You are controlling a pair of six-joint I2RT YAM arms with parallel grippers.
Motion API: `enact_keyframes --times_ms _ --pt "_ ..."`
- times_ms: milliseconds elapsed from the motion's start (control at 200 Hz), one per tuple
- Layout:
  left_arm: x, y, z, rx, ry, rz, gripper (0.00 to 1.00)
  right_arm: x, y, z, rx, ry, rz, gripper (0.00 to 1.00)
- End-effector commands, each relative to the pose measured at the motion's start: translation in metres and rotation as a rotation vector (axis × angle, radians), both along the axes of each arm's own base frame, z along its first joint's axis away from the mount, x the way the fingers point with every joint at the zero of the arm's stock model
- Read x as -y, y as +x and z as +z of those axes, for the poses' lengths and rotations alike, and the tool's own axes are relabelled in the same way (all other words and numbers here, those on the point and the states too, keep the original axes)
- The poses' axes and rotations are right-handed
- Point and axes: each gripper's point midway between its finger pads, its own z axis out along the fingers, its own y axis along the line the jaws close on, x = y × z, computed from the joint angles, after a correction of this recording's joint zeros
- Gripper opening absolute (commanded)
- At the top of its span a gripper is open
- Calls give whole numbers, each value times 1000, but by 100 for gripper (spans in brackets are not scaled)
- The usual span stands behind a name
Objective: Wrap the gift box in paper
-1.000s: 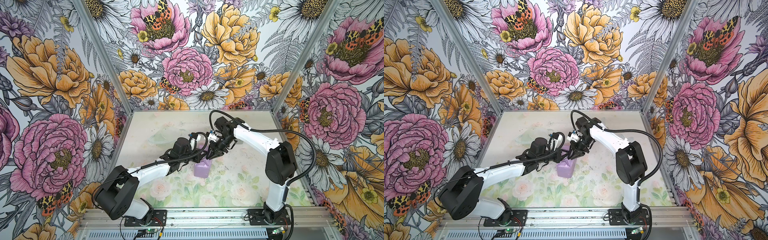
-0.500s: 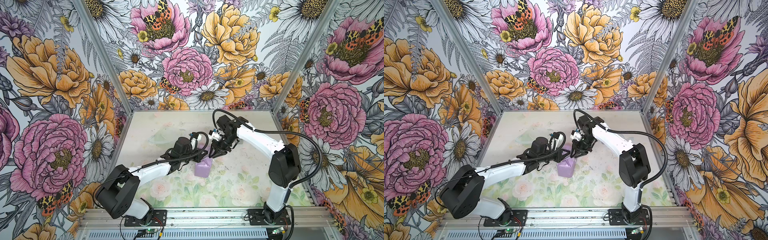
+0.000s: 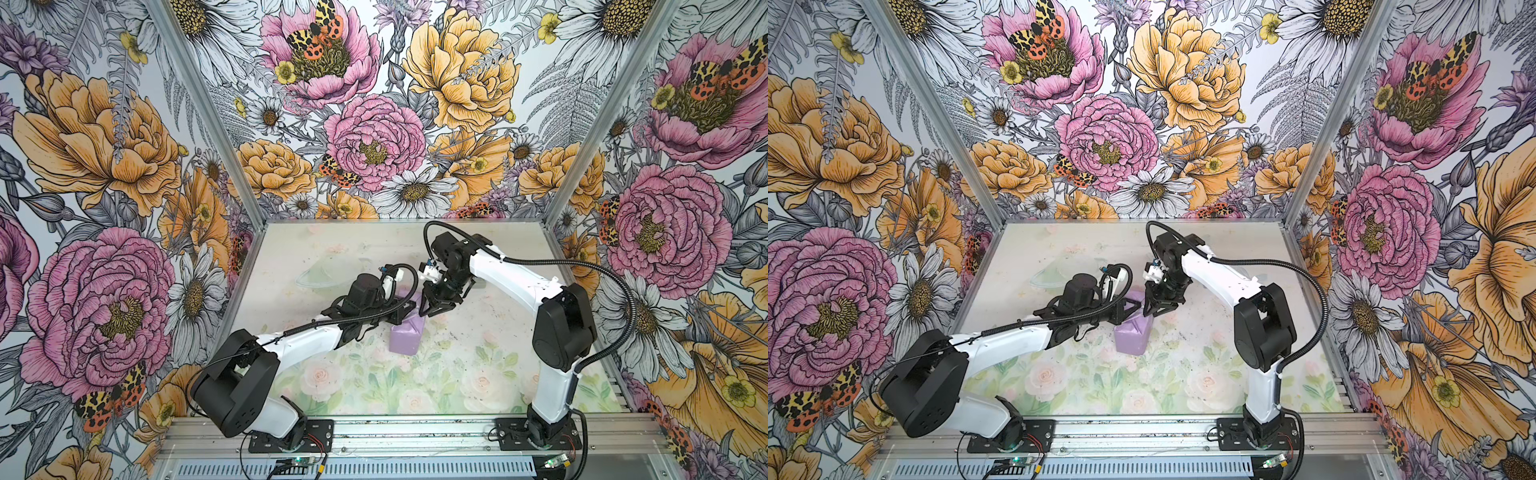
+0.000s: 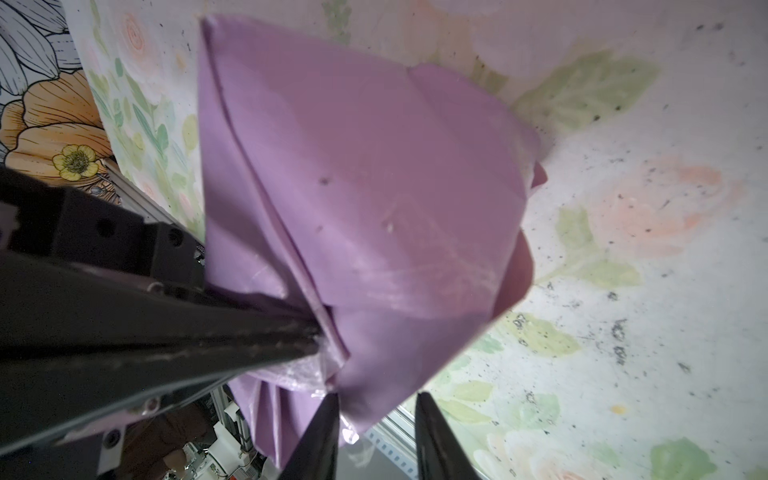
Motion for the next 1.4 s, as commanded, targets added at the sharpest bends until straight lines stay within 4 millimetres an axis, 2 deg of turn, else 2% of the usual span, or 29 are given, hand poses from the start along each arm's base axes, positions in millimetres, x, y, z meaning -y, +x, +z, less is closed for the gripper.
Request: enact_keyframes --times_ms 0,115,230,365,480,575,665,761,901,1091,1246,1391 --pt "-17 -10 -50 -112 157 28 2 14 3 -21 -9 -55 -20 26" --pt "-19 -11 -54 -119 173 31 2 19 0 -24 0 -47 -40 15" --pt "-19 -10 -53 -116 178 31 2 24 -1 -20 13 -42 -62 14" --pt "-19 -10 -52 -112 182 30 2 25 -2 1 57 -6 -78 28" --pt "-19 -11 -52 -114 182 28 2 20 3 23 106 35 -83 34" --pt "-19 -10 -51 -110 180 27 2 14 7 31 130 52 -79 43" --pt "-18 -11 -51 -109 181 27 2 7 10 33 140 69 -68 45" --pt "-18 -11 -50 -108 179 26 2 -3 12 30 136 86 -54 45" --pt "-18 -10 -48 -103 176 29 2 -11 11 16 106 89 -39 45" --pt "-16 -9 -41 -93 162 28 3 -1 6 -17 53 14 -42 37" --pt "-12 -5 -24 -64 132 26 6 6 5 -31 38 -31 -48 28" --pt "-10 -2 3 -12 92 32 11 7 4 -35 34 -41 -49 24"
